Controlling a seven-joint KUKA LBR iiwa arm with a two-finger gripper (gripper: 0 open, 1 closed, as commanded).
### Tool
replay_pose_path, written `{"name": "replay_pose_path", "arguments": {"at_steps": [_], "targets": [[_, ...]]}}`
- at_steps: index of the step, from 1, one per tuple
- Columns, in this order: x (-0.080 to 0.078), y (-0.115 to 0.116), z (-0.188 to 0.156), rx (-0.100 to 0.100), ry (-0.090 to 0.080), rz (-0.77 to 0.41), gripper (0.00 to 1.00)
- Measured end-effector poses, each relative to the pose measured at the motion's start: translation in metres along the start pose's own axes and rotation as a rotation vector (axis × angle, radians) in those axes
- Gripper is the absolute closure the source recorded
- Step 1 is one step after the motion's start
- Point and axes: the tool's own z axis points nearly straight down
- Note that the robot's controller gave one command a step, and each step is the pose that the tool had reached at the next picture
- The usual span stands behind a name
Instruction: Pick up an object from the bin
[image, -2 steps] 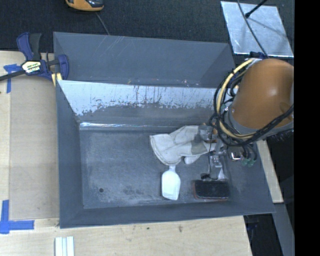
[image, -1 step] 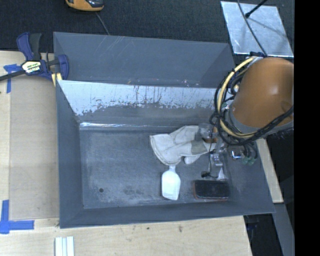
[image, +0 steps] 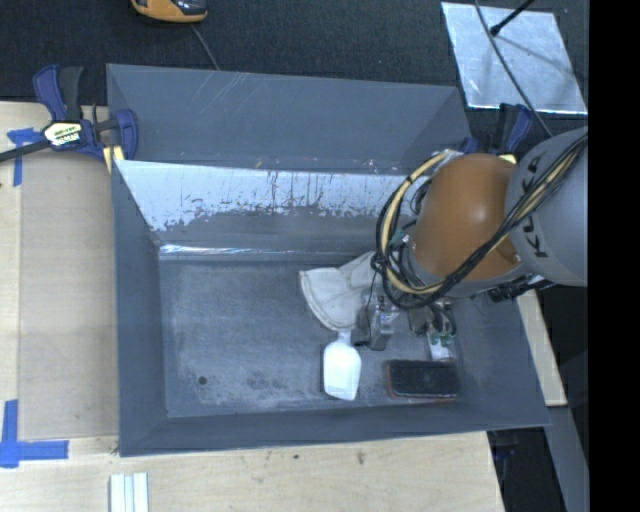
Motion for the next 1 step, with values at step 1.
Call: {"name": "replay_pose_path", "arguments": {"at_steps": [1], "targets": [[-0.0004,-0.0002,-0.0004,0.001,-0.001,0.000,0.00]]}}
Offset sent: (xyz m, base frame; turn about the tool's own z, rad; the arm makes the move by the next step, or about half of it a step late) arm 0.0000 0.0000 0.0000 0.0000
